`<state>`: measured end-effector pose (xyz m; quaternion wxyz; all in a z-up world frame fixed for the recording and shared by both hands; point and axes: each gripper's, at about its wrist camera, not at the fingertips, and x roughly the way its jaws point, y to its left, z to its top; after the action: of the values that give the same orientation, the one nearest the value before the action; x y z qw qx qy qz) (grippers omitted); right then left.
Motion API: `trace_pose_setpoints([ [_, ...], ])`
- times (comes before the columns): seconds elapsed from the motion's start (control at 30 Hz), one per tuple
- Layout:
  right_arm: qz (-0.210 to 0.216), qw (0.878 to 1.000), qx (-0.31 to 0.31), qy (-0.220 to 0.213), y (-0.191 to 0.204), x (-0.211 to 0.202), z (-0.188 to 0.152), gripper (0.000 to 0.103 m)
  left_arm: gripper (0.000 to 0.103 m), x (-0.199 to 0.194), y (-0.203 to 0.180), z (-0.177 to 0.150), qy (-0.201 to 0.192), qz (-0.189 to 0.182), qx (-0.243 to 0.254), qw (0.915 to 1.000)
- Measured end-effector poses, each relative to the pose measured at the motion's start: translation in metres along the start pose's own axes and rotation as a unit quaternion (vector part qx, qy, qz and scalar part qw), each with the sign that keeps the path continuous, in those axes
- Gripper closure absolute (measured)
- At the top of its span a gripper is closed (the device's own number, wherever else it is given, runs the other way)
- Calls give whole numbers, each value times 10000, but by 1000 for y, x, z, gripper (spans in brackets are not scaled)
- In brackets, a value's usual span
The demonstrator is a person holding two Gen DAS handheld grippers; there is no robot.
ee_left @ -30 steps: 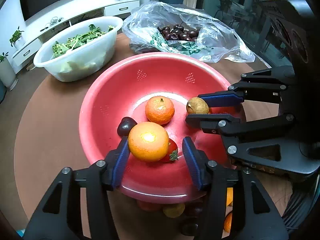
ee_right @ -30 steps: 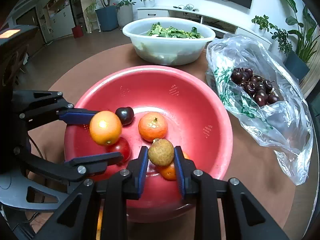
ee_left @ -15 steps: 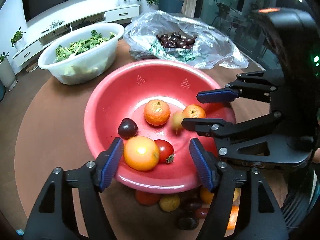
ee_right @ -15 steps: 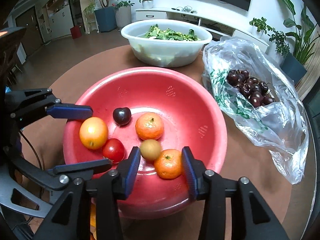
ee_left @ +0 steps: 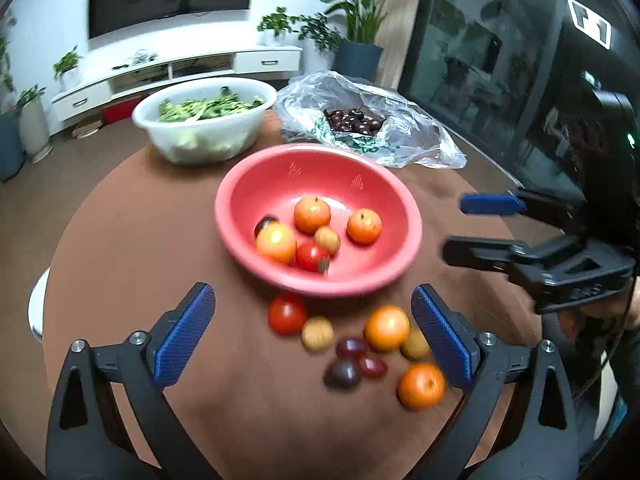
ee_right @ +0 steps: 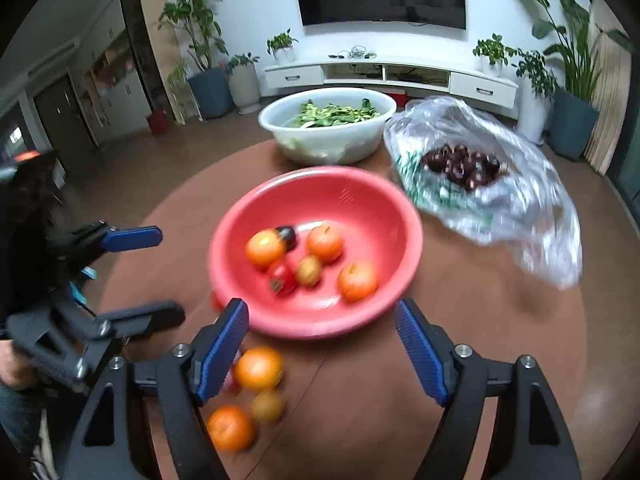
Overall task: Organize fruits
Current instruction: 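Withdraw both tools from the red bowl back toward the fruits, then grasp the red tomato with the left tool while the right tool grasps an orange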
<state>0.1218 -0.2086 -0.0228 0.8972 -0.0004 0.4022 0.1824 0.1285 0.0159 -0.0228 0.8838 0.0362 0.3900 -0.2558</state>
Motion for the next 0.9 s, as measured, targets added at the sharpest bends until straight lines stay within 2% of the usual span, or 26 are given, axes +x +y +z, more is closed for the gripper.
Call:
trace_pose_setpoints([
  [0.2,253,9994,251,11,29,-18,-61,23,0,-43,-2,-60,-291,231,-524,9979],
  [0.33,144,9990,340,234,44,-6,-86,25,0,-50,-9,-93,-54,416,-658,9970],
  [0.37,138,9984,407,372,46,1,-89,30,0,-51,-12,-100,17,461,-642,9969],
  [0.4,136,9979,433,464,48,6,-89,36,0,-52,-14,-103,50,466,-638,9969],
  [0.43,142,9974,446,542,52,11,-89,37,0,-51,-16,-106,66,472,-643,9968],
  [0.67,60,9963,392,766,64,33,-84,44,0,-43,-22,-108,171,420,-616,9971],
  [0.9,39,9955,414,847,60,45,-82,57,0,-33,-15,-98,221,433,-598,9970],
])
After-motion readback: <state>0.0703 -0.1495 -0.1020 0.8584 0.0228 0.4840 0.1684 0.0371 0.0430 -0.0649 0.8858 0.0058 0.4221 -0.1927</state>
